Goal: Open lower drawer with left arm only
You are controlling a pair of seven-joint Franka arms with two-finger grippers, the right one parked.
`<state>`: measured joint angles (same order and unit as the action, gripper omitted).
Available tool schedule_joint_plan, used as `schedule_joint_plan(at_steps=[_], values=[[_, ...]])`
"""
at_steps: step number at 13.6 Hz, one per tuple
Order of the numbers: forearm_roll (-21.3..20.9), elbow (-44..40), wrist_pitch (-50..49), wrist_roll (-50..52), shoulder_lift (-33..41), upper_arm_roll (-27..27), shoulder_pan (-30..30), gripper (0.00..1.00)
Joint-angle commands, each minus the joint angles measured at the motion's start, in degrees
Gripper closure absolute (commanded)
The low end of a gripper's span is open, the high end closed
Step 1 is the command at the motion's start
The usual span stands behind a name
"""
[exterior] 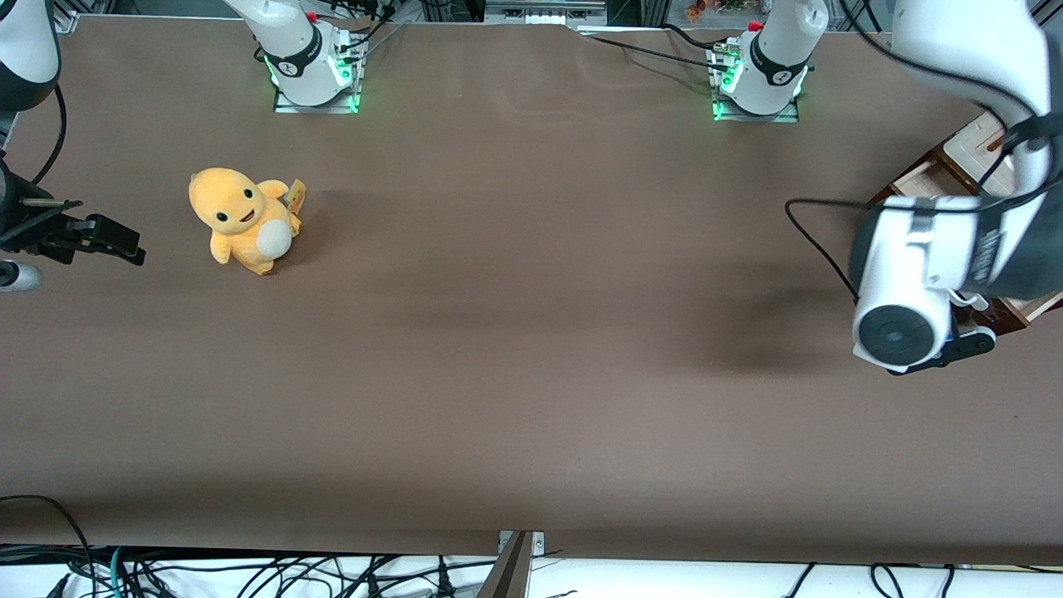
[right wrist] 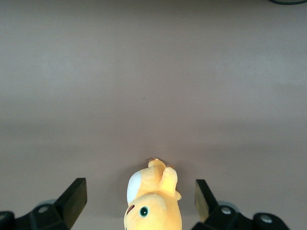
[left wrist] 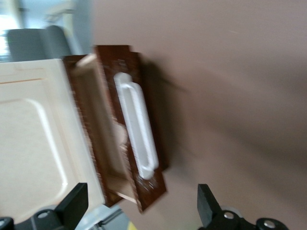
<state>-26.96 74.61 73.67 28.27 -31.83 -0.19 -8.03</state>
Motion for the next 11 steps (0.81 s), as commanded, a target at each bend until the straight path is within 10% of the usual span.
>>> schedule_joint_plan(at_steps=[1,8,11], values=[[12.5,-2.7,-0.7,-7.5,3.3,0.4,2.3,0.00],[32.0,-3.3,0.7,-24.9,15.4,0.7,4.9,0.00],[32.9,10.5,12.7,-27.3,22.9,0.8,5.0,0.00]])
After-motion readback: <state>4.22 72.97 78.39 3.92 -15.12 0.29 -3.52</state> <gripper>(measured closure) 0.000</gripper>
